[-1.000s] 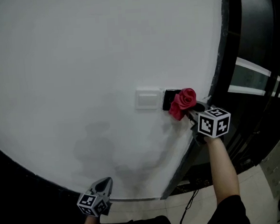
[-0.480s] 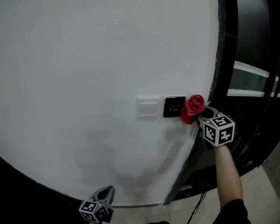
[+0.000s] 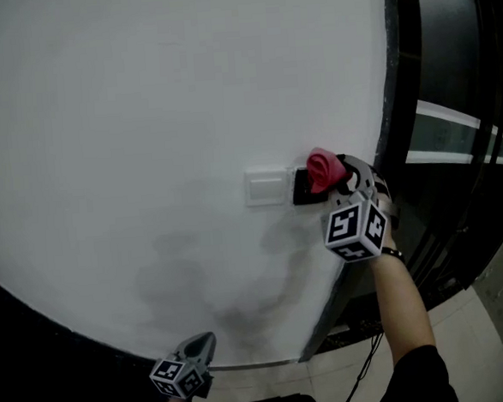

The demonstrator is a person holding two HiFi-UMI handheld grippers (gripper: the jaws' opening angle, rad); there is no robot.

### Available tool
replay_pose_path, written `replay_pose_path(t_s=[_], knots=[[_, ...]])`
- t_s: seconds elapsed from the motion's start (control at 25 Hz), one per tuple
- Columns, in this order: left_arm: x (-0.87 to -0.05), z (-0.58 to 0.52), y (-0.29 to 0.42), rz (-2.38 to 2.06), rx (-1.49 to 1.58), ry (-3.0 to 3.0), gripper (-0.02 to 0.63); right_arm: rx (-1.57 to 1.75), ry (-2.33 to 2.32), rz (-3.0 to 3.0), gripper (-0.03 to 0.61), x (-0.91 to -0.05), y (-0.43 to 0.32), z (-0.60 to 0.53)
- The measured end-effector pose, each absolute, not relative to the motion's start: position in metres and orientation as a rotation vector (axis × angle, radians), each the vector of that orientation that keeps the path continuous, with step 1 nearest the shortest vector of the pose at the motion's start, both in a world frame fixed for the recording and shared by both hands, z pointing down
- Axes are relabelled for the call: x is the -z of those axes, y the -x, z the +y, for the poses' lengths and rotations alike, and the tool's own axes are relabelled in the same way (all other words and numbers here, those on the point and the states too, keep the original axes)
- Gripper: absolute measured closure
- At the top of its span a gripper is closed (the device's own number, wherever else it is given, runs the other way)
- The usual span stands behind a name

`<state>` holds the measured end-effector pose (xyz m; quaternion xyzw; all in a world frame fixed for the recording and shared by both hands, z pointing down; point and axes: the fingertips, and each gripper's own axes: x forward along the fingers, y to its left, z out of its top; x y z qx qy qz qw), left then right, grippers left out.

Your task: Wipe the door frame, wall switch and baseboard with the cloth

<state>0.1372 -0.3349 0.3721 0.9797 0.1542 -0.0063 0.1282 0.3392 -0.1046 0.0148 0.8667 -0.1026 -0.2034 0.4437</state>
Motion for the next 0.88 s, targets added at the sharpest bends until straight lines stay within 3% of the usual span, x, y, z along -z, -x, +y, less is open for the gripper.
replay_pose_path(t_s=[0.24, 0.88], knots=[[-0.375, -0.339, -0.128, 0.450, 0.024, -2.856, 0.621, 0.433, -1.872, -0.075, 0.520, -0.057, -0.358, -0.130], [-0.376, -0.327, -0.138, 0.498, 0.013, -2.837, 0.621, 0.327, -1.863, -0.178, 0.520, -0.103, -0.360, -0.142]])
